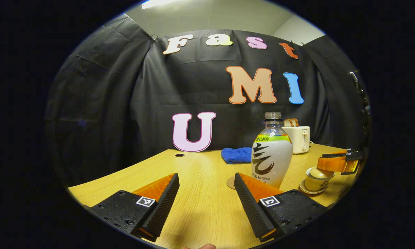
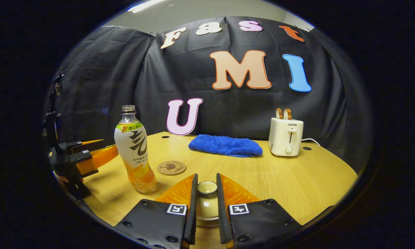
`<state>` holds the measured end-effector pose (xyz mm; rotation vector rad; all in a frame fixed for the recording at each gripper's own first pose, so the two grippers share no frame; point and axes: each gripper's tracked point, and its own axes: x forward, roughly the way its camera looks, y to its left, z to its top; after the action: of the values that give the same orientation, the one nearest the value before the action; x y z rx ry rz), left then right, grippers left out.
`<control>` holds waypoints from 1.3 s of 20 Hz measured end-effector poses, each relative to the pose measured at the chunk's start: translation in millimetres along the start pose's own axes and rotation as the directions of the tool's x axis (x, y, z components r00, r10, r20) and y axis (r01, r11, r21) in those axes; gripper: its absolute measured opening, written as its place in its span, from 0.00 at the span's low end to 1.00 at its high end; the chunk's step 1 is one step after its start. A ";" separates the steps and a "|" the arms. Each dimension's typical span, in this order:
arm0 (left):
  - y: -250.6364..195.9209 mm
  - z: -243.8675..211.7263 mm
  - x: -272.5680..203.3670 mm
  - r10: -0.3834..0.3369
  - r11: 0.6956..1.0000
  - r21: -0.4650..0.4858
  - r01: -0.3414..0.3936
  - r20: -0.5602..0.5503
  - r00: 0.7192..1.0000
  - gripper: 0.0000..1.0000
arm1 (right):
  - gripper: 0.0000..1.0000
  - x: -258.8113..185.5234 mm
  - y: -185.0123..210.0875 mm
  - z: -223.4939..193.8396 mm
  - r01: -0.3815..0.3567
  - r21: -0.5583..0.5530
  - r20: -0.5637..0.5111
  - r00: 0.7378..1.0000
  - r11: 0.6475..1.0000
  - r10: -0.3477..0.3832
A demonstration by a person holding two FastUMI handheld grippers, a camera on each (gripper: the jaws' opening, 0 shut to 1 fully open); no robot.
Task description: Open the teacup lid with one hand, grasp the water bottle and pour water into the teacup with the other hand; after pouring, place the water bottle on the coaster and then close the teacup lid.
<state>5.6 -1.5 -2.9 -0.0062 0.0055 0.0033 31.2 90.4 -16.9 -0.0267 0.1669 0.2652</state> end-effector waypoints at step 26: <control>-9.9 1.0 -4.1 -0.045 0.999 0.013 0.045 0.006 0.999 0.94 | 0.30 -34.9 -101.1 0.9 0.179 0.052 0.042 0.983 0.983 -0.181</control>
<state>1.5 -11.4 -1.8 0.0062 -0.0012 -0.0416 24.7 -16.1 -9.7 0.0124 0.1234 0.0812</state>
